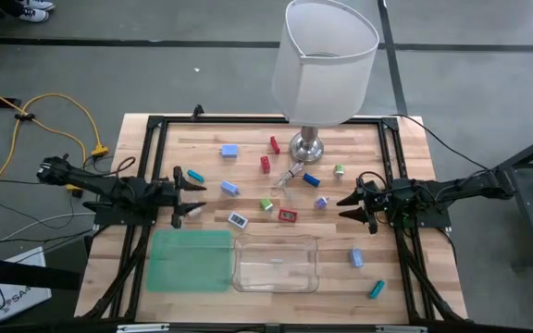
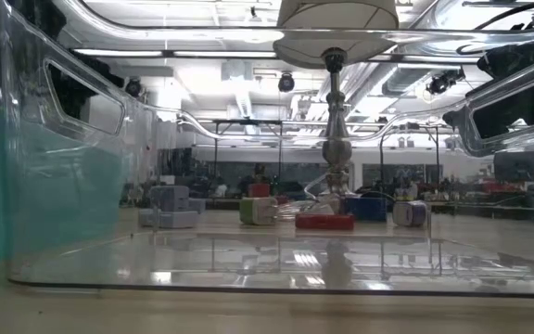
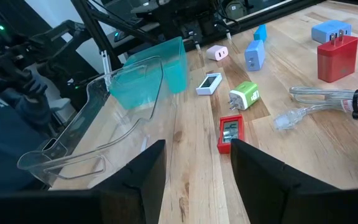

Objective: Pick & Place Office items
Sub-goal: Put the top light blue timer into the green bin

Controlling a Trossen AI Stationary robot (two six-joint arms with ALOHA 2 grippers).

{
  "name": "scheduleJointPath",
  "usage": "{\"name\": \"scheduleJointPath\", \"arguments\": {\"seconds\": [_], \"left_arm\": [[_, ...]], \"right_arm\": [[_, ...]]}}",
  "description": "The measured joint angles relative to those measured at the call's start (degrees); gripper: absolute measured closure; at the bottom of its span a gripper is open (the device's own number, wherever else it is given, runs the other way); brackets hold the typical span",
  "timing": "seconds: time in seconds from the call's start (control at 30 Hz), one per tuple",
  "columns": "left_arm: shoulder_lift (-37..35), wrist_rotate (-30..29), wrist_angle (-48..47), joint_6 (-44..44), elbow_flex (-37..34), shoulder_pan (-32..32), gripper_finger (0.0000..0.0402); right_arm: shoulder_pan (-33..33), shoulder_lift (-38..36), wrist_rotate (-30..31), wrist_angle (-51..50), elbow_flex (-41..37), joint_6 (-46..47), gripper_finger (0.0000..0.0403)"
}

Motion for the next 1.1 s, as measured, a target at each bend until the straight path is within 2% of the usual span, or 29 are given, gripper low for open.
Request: {"name": "scheduleJointPath", "arguments": {"seconds": [0.17,0.33,0.4,0.5,0.63,0.73,0.9,1.1], "left_arm": [[7.7,-4.8,-8.3,-0.8,7.8,0.6,0.0197],[17.1,-4.3,-20.1,-4.6,17.5,5.1,0.0197],[21.0,-2.5,-25.2,-6.2,20.8,8.0,0.0197],[26.9,4.1,-30.1,-6.9,24.4,13.4,0.0197],[34.2,13.6,-31.7,-4.5,27.9,21.1,0.0197],[39.4,18.1,-33.9,-1.7,30.6,25.7,0.0197],[46.5,21.7,-41.6,2.8,36.0,30.2,0.0197],[49.8,22.0,-45.9,9.6,38.3,31.4,0.0197]], "right_arm": [[0.0,0.0,0.0,0.0,0.0,0.0,0.0237],[0.0,0.0,0.0,0.0,0.0,0.0,0.0237],[0.0,0.0,0.0,0.0,0.0,0.0,0.0237],[0.0,0.0,0.0,0.0,0.0,0.0,0.0237],[0.0,0.0,0.0,0.0,0.0,0.0,0.0237],[0.0,0.0,0.0,0.0,0.0,0.0,0.0237],[0.0,0.0,0.0,0.0,0.0,0.0,0.0237],[0.0,0.0,0.0,0.0,0.0,0.0,0.0237]]}}
